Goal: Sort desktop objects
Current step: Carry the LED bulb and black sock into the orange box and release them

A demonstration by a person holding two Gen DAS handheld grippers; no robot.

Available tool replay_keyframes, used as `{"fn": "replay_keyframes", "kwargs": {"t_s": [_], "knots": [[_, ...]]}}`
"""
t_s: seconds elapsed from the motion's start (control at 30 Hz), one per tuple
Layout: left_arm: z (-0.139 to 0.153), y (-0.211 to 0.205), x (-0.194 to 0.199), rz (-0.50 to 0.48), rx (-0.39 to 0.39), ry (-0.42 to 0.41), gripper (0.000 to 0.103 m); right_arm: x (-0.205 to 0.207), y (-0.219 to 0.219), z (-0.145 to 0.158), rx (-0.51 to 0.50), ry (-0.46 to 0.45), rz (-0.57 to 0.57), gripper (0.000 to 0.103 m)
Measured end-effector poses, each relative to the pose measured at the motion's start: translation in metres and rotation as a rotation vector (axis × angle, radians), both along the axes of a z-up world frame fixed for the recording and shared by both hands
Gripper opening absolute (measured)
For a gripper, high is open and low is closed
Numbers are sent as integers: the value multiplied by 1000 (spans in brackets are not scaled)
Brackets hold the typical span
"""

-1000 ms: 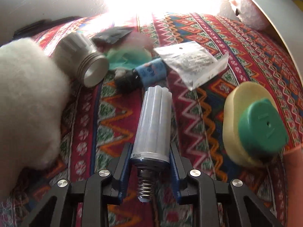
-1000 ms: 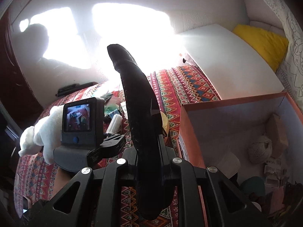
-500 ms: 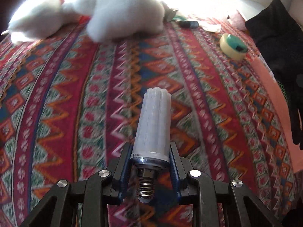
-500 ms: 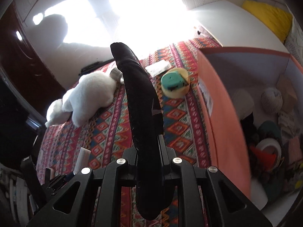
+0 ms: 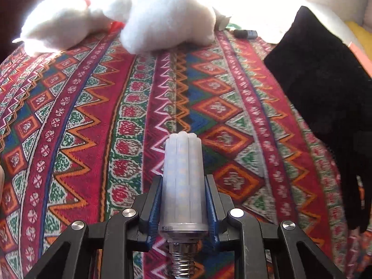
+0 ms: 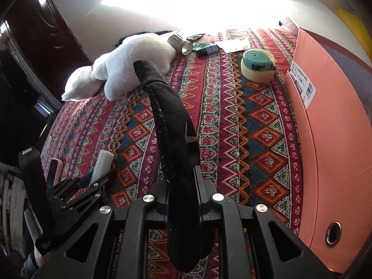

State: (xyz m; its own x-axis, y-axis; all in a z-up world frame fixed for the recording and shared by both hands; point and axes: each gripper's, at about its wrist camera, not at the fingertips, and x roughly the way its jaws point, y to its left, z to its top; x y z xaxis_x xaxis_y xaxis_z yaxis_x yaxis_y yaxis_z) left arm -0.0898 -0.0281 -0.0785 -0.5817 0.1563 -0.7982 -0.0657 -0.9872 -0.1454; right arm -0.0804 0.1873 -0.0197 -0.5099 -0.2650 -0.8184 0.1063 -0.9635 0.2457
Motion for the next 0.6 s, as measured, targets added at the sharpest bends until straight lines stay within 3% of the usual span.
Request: {"fn": "replay_keyframes", "kwargs": {"t_s": [0.17,0.33,0.5,0.6], "knots": [[58,16,27,-43,41,129,27,6,-6,18,18,64,18,17],[121,44,40,-104,130,252,27,33,3,62,41,244,-11,17],[167,103,36,-242,180,320,28,71,37,111,106,461,-137,17],[186,156,34,-324,202,343,28,92,75,134,160,548,-288,17]]}}
